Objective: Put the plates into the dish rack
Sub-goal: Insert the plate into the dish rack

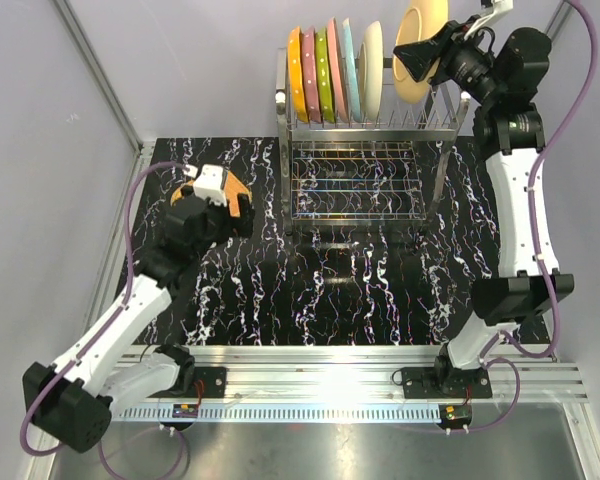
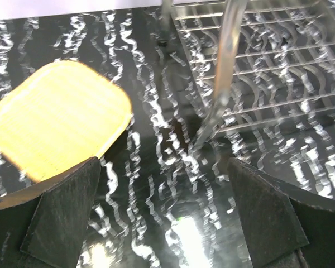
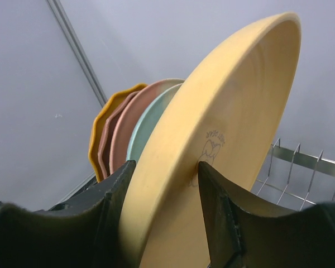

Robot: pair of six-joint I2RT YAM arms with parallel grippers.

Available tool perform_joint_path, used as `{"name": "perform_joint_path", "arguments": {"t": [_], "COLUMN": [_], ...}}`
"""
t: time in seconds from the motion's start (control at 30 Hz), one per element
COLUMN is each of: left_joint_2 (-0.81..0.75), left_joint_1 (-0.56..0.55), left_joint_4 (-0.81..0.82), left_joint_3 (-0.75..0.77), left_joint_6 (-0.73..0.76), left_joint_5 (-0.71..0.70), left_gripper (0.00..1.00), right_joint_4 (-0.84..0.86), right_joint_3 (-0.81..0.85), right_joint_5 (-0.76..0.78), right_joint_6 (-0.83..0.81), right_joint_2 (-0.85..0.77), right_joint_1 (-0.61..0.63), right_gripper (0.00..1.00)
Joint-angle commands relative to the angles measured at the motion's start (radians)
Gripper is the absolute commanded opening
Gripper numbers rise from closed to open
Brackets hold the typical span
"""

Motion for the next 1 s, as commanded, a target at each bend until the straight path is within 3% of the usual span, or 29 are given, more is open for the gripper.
{"name": "perform_joint_path", "arguments": {"t": [0.0,0.27,0.53,0.7,0.83,0.97], "left_joint_2": [-0.081,-0.104,-0.121,-0.124,-0.125,-0.124], "left_joint_1": [-0.029,-0.037,-0.039,-0.04,-0.042,-0.042], "left_joint_4": [0.095,0.071,0.076,0.071,0.069,0.069], "left_joint_3": [-0.1,-0.078,-0.083,-0.083,-0.083,-0.083], "left_joint_6": [0.085,0.096,0.098,0.098,0.101,0.102], "left_joint_5": [-0.124,-0.136,-0.151,-0.159,-0.16,-0.163], "left_gripper": [0.99,0.99,0.99,0.99,0.99,0.99], "right_joint_4": [0.123,0.189,0.269,0.277,0.281,0.275], "right_joint_3": [0.022,0.033,-0.059,-0.098,-0.107,-0.115], "right_joint_5": [-0.062,-0.072,-0.059,-0.056,-0.063,-0.063], "right_joint_6": [0.038,0.114,0.146,0.141,0.146,0.144], "right_joint_2": [0.028,0.082,0.097,0.097,0.102,0.1], "right_joint_1": [-0.004,-0.004,-0.004,-0.003,-0.003,-0.004], "right_gripper": [0.01,0.01,0.01,0.06,0.2,0.43]}}
